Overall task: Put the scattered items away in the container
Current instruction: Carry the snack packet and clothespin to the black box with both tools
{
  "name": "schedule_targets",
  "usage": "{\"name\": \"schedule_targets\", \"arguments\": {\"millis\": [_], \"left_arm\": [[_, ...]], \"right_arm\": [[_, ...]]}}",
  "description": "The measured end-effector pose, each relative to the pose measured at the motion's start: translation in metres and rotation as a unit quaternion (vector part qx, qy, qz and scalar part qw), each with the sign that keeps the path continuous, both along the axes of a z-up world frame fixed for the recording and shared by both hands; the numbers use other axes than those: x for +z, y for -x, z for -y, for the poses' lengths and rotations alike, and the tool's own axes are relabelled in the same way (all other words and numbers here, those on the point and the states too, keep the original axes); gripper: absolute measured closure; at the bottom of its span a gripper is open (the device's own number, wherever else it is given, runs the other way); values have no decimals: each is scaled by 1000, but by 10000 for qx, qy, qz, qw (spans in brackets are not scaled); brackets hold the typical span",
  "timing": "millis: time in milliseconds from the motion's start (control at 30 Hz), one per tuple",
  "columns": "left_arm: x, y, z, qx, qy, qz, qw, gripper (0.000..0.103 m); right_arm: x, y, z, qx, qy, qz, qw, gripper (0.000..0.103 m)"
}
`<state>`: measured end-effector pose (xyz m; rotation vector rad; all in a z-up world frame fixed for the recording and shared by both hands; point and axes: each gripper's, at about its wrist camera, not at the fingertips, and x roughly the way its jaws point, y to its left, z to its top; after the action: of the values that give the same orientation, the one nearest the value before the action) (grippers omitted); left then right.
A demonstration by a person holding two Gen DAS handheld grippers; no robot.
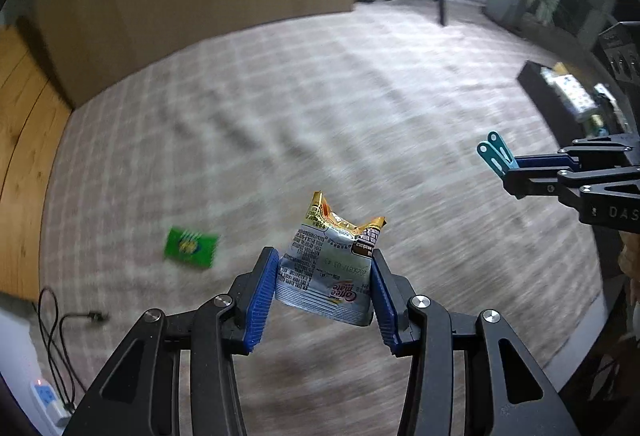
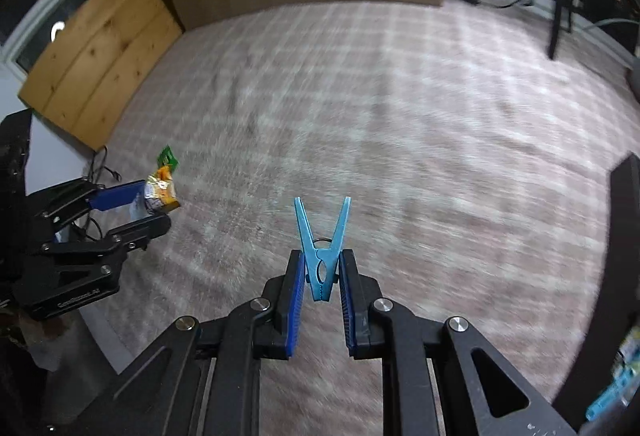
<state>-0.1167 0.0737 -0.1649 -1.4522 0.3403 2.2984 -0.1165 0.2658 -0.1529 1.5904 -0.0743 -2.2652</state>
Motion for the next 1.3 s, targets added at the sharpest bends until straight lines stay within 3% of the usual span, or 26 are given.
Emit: {"name": "schedule_targets", "arguments": {"millis": [267,700,1067,1300], "left_arm": [[26,-5,-101,-824,-203,-200,9962,54],[51,-46,-292,-2163,-561,-374,9740,54],[55,-112,-409,-3032,-689,-300,9500,54],[67,-109,-456,-3086,-699,-428,9477,54]], "right_arm": [[35,-34,-84,-850,221,-368,9955,88],[69,-116,-274,-2381,141,-630,9691,88],[64,-128,-387,-2967,-42,-535,9535,88],[47,-117,-425,-2992,-29,-318,9536,88]]}}
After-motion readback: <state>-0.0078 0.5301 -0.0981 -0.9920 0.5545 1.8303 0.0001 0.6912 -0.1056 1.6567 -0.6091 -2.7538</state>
